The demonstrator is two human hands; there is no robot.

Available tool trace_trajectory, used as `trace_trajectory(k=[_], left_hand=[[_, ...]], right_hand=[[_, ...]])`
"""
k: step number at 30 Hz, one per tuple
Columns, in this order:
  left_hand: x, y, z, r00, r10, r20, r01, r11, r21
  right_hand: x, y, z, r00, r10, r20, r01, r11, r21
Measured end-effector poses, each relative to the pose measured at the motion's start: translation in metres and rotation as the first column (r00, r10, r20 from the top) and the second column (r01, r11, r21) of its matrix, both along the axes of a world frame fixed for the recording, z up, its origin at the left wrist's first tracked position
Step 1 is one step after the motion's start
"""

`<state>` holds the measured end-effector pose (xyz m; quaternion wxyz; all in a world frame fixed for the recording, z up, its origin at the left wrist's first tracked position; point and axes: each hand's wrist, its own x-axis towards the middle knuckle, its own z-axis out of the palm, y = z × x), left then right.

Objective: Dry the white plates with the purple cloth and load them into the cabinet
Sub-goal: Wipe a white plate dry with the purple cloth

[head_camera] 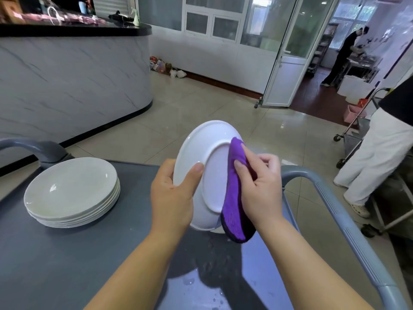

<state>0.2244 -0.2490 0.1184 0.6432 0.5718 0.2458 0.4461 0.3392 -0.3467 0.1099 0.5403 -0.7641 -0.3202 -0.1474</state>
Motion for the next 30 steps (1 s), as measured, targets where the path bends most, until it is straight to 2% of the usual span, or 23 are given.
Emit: trace_trajectory(k=[2, 3, 6, 8, 10, 12, 14, 17, 19, 21, 25, 27, 30], left_hand=[[0.003, 0.001, 0.000, 1.000, 0.003, -0.013, -0.003, 1.000, -0.025], [0.004, 0.003, 0.001, 1.000, 0.011, -0.021, -0.012, 0.999, -0.035], [0.003, 0.014, 0.005, 0.999, 0.051, -0.007, -0.051, 0.994, -0.098], [0.001, 0.020, 0.007, 0.997, 0.071, 0.002, -0.070, 0.989, -0.127], [-0.001, 0.023, 0.006, 0.997, 0.081, 0.000, -0.080, 0.989, -0.127], [-0.001, 0.022, 0.004, 0.997, 0.073, -0.012, -0.074, 0.991, -0.115], [0.000, 0.018, 0.000, 0.998, 0.052, -0.022, -0.055, 0.993, -0.104], [0.003, 0.012, -0.004, 1.000, 0.017, -0.018, -0.018, 0.997, -0.073], [0.006, 0.012, -0.004, 1.000, -0.001, -0.024, -0.001, 0.998, -0.070], [0.008, 0.013, -0.002, 0.999, -0.007, -0.035, 0.005, 0.998, -0.068], [0.008, 0.017, -0.002, 0.999, 0.006, -0.036, -0.009, 0.996, -0.085], [0.007, 0.021, -0.004, 0.999, 0.012, -0.041, -0.015, 0.998, -0.061], [0.004, 0.027, -0.002, 0.997, 0.009, -0.080, -0.004, 0.998, 0.057]], right_hand=[[-0.004, 0.008, 0.005, 0.996, 0.029, 0.081, -0.029, 1.000, 0.003], [-0.008, 0.010, 0.004, 0.986, 0.098, 0.135, -0.097, 0.995, -0.017], [-0.016, 0.009, -0.012, 0.898, 0.320, 0.302, -0.282, 0.945, -0.163], [-0.014, 0.001, -0.028, 0.854, 0.378, 0.357, -0.303, 0.920, -0.248], [-0.007, -0.009, -0.043, 0.870, 0.364, 0.333, -0.275, 0.918, -0.285], [0.001, -0.015, -0.050, 0.925, 0.262, 0.275, -0.186, 0.944, -0.274], [0.008, -0.015, -0.046, 0.981, 0.117, 0.155, -0.086, 0.978, -0.192], [0.015, -0.005, -0.028, 1.000, -0.010, -0.022, 0.008, 0.993, -0.119], [0.013, 0.005, -0.014, 1.000, 0.000, -0.026, -0.003, 0.996, -0.086], [0.007, 0.012, -0.004, 0.996, 0.072, 0.044, -0.069, 0.996, -0.061], [0.000, 0.009, -0.009, 0.923, 0.292, 0.250, -0.253, 0.952, -0.174], [0.002, -0.001, -0.020, 0.900, 0.347, 0.265, -0.282, 0.925, -0.255], [0.005, -0.014, -0.036, 0.947, 0.270, 0.174, -0.199, 0.918, -0.342]])
